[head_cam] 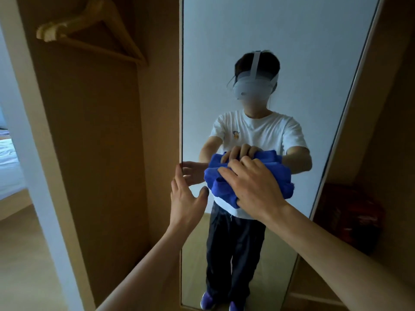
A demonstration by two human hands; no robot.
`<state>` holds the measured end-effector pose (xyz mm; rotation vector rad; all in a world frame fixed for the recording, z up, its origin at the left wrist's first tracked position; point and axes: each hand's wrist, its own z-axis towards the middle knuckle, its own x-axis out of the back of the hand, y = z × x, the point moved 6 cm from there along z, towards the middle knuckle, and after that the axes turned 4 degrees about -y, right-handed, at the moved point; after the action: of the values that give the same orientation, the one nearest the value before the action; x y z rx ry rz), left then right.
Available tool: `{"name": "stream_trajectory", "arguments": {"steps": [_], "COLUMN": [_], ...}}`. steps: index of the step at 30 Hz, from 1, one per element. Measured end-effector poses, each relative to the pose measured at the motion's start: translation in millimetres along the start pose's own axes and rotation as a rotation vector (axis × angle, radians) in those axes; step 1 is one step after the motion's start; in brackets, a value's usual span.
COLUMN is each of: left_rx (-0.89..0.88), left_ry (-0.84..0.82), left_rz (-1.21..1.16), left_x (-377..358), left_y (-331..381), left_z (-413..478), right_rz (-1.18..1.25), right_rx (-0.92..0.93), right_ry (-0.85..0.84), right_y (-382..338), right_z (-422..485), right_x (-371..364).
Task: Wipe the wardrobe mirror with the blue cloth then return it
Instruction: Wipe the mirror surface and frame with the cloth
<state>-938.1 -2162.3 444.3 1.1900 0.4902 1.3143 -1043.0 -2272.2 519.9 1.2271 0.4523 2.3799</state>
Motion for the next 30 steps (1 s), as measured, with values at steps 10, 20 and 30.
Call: {"name": "stream_trajectory", "arguments": {"steps": [10, 20, 30], "left_rx": [0.121, 0.096, 0.082], "left_ry": [0.063, 0.137, 0.133], "left_rz": [0.124, 0.154, 0.175], "left_x": [-11.5, -19.2, -17.1], "left_y": [17.1, 12.1, 10.2], "left_z": [7.7, 1.1, -5.6], "right_rz": [-0.084, -0.011, 0.108], "right_rx": [-0.114, -0.057, -0.021], "right_ry": [0.062, 0.054, -0.031], "right_y": [62.8, 53.8, 46.0], "right_z": [10.9, -24.2, -48.8], "right_x": [42.9, 8.9, -11.2]}}
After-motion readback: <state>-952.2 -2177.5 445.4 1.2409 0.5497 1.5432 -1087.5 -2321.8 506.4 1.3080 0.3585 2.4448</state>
